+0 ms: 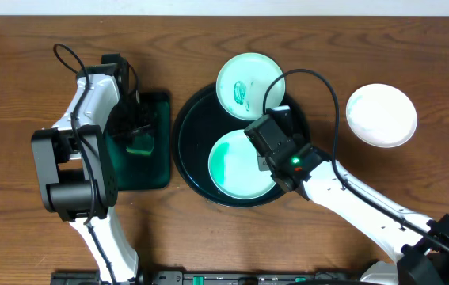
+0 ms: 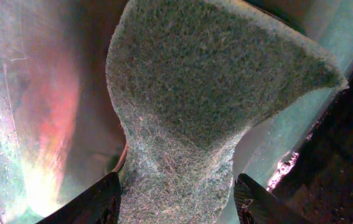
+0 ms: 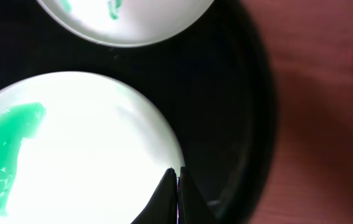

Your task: Clean dirty plates on tray and stack at the side

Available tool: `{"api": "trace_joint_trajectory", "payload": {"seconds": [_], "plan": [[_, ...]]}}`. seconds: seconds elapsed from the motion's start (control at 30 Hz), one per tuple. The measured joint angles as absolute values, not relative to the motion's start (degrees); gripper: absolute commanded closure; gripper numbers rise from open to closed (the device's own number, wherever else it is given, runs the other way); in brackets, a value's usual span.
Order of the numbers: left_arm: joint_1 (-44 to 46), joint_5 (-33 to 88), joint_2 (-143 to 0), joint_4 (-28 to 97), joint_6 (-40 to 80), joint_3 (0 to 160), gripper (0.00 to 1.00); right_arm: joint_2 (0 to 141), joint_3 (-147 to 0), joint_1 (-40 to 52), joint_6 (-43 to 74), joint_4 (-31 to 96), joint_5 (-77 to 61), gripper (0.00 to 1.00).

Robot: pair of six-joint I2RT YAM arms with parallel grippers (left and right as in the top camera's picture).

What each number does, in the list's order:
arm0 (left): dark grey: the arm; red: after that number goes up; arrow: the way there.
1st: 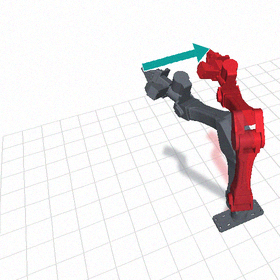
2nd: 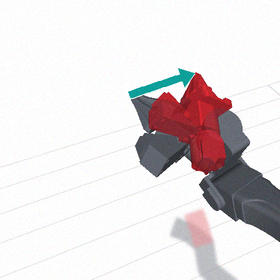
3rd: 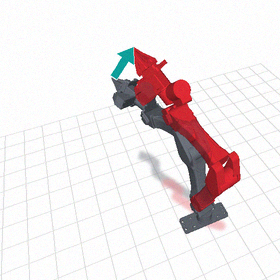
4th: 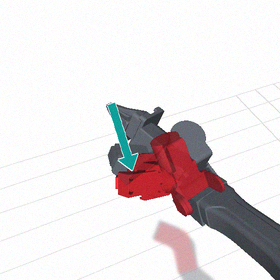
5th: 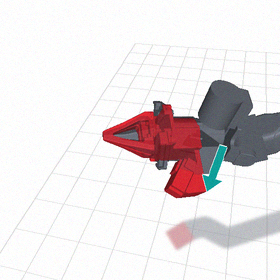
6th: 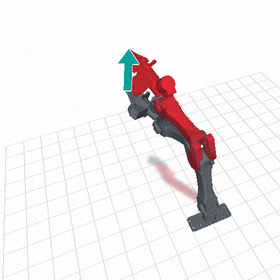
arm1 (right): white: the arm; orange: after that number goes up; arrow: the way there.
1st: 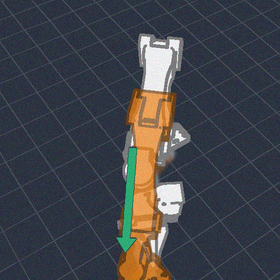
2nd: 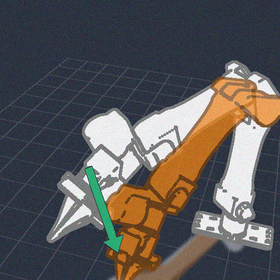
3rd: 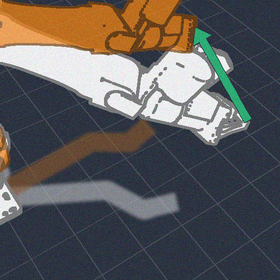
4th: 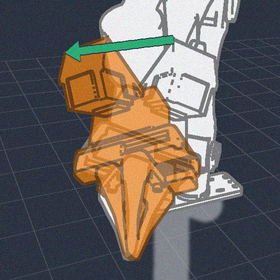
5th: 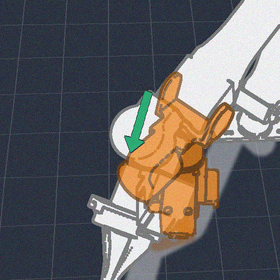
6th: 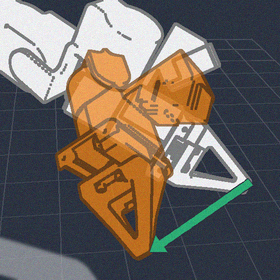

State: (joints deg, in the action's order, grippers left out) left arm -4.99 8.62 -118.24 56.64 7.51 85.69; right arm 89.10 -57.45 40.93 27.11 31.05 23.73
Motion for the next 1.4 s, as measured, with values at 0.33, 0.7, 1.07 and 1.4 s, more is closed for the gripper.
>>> {"api": "trace_joint_trajectory", "payload": {"seconds": [0.33, 0.7, 1.07, 1.4], "plan": [[-5.0, 8.6, -118.2, 56.6, 7.5, 85.7, 0.4, 89.1, -63.2, 40.7, 24.2, 36.1, 24.7, 0.69], [-5.0, 8.6, -118.2, 56.6, 7.5, 85.7, 0.4, 91.5, -59.8, 37.2, 44.8, 38.3, 11.3, 0.37], [-5.0, 8.6, -118.2, 56.7, 7.5, 85.7, 0.4, 92.3, -59.3, 35.5, 45.3, 37.2, 8.1, 0.15], [-5.0, 8.6, -118.2, 56.6, 7.5, 85.7, 0.4, 97.5, -57.7, 30.8, 41.5, 30.8, 1.6, 0.29]]}}
